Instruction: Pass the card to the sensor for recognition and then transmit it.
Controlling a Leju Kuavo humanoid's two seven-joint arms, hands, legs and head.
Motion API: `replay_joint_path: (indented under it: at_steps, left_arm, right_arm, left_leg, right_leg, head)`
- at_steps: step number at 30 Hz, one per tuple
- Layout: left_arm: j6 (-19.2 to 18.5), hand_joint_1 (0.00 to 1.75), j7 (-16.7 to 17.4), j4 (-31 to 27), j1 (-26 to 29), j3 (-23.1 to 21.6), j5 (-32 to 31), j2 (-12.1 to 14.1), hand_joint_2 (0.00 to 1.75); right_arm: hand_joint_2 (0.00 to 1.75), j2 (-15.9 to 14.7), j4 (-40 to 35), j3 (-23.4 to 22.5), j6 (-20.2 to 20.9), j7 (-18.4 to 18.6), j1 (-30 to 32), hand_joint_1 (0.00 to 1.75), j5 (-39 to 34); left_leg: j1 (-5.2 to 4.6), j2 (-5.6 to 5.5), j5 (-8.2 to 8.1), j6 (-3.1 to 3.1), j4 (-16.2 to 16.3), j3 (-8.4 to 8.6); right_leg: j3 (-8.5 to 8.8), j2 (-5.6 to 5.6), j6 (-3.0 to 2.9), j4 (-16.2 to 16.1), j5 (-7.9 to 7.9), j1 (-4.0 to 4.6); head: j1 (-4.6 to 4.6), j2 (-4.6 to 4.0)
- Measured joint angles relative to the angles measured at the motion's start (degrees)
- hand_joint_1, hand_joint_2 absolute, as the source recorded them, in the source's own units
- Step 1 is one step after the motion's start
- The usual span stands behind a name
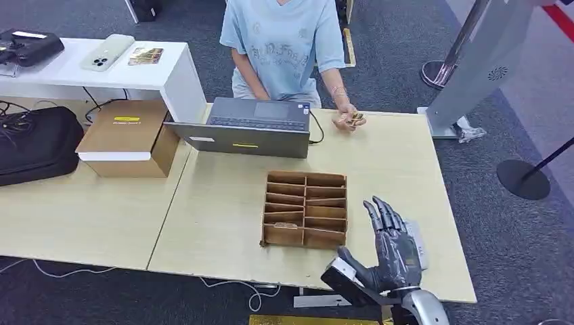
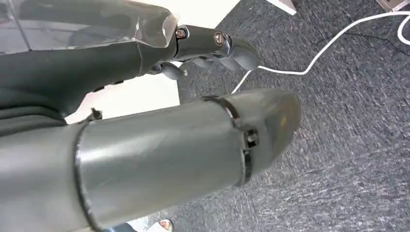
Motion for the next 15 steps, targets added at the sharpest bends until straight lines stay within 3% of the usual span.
replay_joint_path:
  at_steps: [4,10,12,15]
  left_arm:
    - [0.0,0.00,-0.1,0.0,-0.2,0.0,0.0,0.0,0.00]
    - [0.2,0.00,-1.9,0.0,-1.2,-1.6,0.0,0.0,0.00]
    - [0.2,0.00,-2.1,0.0,-1.6,-2.4,0.0,0.0,0.00]
    - [0.3,0.00,-2.4,0.0,-2.0,-3.0,0.0,0.1,0.00]
  right_arm:
    - [0.00,0.0,-0.1,-0.1,0.3,-1.1,0.3,0.00,-1.7]
    - [0.00,-0.3,-0.8,0.0,1.4,-19.9,0.5,0.00,-26.0]
    - [0.00,-1.0,-0.9,0.0,1.8,-22.7,0.5,0.00,-28.5]
    - [0.00,-1.7,-1.1,0.5,2.3,-22.8,0.6,0.00,-26.6]
  left_leg:
    - [0.00,0.00,0.00,0.00,0.0,0.00]
    - [0.01,0.00,0.00,0.00,0.0,-0.01]
    - [0.00,0.00,0.00,0.00,0.0,0.00]
    - [0.00,0.00,0.00,0.00,0.0,0.00]
  right_leg:
    - [-0.01,0.01,0.00,0.0,-0.01,0.00]
    - [0.00,0.01,0.00,0.0,-0.01,0.01]
    - [0.00,0.01,0.00,0.0,-0.01,0.00]
    - [0.01,0.01,0.00,0.0,0.00,0.00]
  head:
    - [0.00,0.00]
    - [0.00,0.00]
    - [0.02,0.00]
    - [0.00,0.00]
